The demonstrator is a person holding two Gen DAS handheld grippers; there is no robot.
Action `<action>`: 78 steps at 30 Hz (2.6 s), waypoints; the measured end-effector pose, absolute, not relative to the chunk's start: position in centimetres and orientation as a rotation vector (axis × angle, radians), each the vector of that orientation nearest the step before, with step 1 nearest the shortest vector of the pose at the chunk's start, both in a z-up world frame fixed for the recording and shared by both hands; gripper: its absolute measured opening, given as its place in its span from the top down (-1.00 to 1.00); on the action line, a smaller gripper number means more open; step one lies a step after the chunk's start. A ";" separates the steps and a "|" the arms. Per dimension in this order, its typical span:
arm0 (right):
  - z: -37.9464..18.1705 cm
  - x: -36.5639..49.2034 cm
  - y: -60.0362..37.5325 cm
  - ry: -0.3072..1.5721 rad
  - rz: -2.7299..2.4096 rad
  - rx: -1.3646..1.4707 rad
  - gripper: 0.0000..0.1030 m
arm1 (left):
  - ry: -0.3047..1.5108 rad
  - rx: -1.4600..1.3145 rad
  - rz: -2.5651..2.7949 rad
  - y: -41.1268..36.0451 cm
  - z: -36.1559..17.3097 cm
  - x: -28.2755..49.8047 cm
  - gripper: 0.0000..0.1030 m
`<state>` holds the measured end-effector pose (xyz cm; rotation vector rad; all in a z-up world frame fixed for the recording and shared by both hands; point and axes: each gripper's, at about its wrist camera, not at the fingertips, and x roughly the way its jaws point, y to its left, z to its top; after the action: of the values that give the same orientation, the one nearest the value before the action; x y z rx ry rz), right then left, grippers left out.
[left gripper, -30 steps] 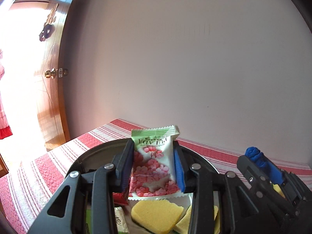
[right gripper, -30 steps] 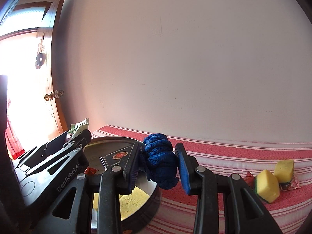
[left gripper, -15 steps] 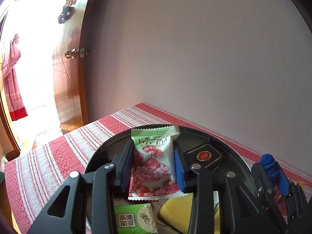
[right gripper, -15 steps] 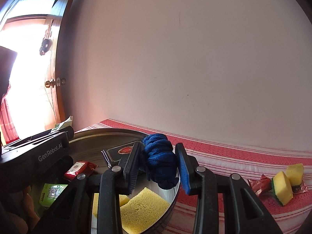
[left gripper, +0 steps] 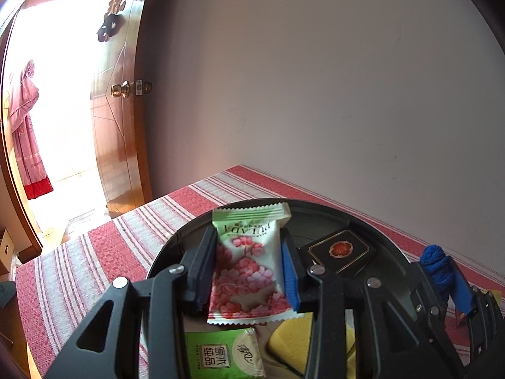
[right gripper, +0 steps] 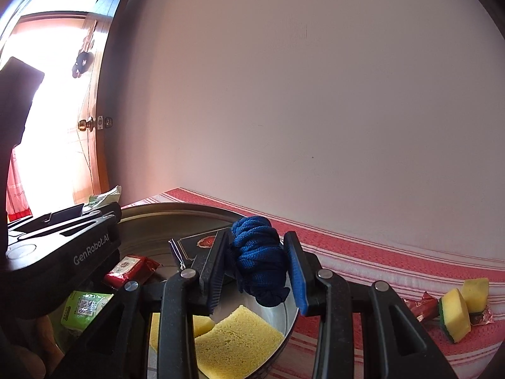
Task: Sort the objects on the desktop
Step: 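Carry the candy packet and blue cloth over the tin and release both inside, then withdraw both tools from the tin toward the remaining sponges and packets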
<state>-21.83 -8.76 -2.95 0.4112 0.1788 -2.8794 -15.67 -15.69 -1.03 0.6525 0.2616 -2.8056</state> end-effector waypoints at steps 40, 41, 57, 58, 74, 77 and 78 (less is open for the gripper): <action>-3.3 -20.0 -6.2 0.017 -3.013 0.387 -0.67 | 0.290 0.518 -2.737 -15.8 -0.9 -14.3 -0.48; -3.3 -19.8 -6.0 0.014 -3.021 0.387 -0.67 | 0.287 0.516 -2.736 -15.7 -0.9 -14.3 -0.48; -3.1 -17.7 -0.4 0.047 -3.095 0.395 -0.66 | 0.274 0.554 -2.760 -14.6 -1.4 -14.6 -0.82; -3.1 -17.5 0.3 0.048 -3.102 0.398 -0.66 | 0.261 0.536 -2.768 -14.3 -1.3 -14.4 -0.82; -3.0 -16.5 11.0 -0.222 -3.305 0.421 -0.67 | 0.108 0.308 -2.960 -9.1 -0.4 -11.5 -0.98; -3.2 -16.5 12.7 -0.308 -3.342 0.451 -0.67 | 0.056 0.289 -3.038 -7.4 -0.4 -10.9 -0.98; -3.2 -16.5 13.0 -0.308 -3.358 0.450 -0.67 | 0.025 0.283 -3.065 -6.7 -0.4 -10.7 -0.98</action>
<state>-16.55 13.03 -3.19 0.4501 -0.3081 -3.3578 -10.66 -6.68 -0.44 0.2826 0.0255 -3.0647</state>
